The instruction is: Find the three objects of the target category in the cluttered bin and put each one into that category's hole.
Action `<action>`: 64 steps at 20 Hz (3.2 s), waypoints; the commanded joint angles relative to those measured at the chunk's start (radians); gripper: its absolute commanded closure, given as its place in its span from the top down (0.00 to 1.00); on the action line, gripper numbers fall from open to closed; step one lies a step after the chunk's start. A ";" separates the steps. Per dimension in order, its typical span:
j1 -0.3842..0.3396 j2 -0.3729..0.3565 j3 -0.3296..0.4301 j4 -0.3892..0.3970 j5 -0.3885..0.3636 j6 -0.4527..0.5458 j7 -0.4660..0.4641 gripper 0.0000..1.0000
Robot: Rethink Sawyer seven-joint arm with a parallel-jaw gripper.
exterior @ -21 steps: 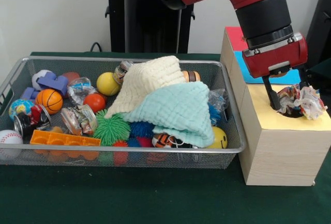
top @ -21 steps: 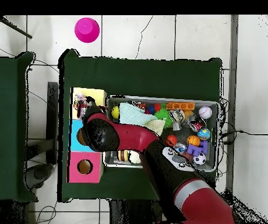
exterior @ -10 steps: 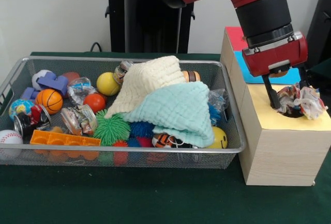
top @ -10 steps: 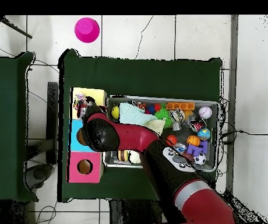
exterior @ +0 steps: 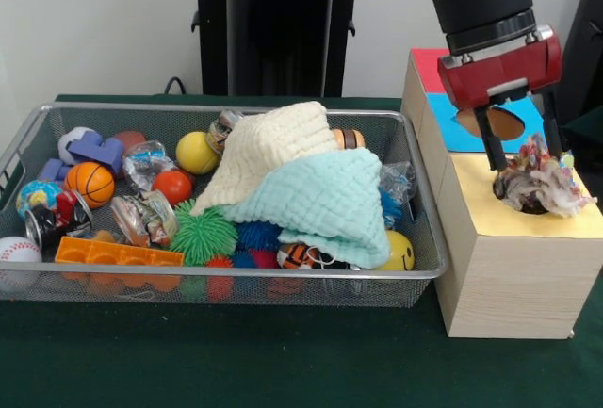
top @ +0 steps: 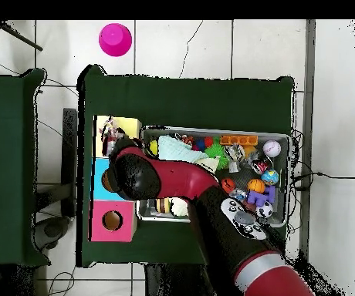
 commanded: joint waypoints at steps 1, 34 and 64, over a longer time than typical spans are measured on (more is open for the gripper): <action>-0.011 -0.055 -0.043 0.021 0.040 0.142 0.145 1.00; 0.211 -0.209 -0.285 -0.175 0.106 0.495 0.221 1.00; 0.284 -0.107 -0.380 -0.350 0.038 0.497 0.143 0.00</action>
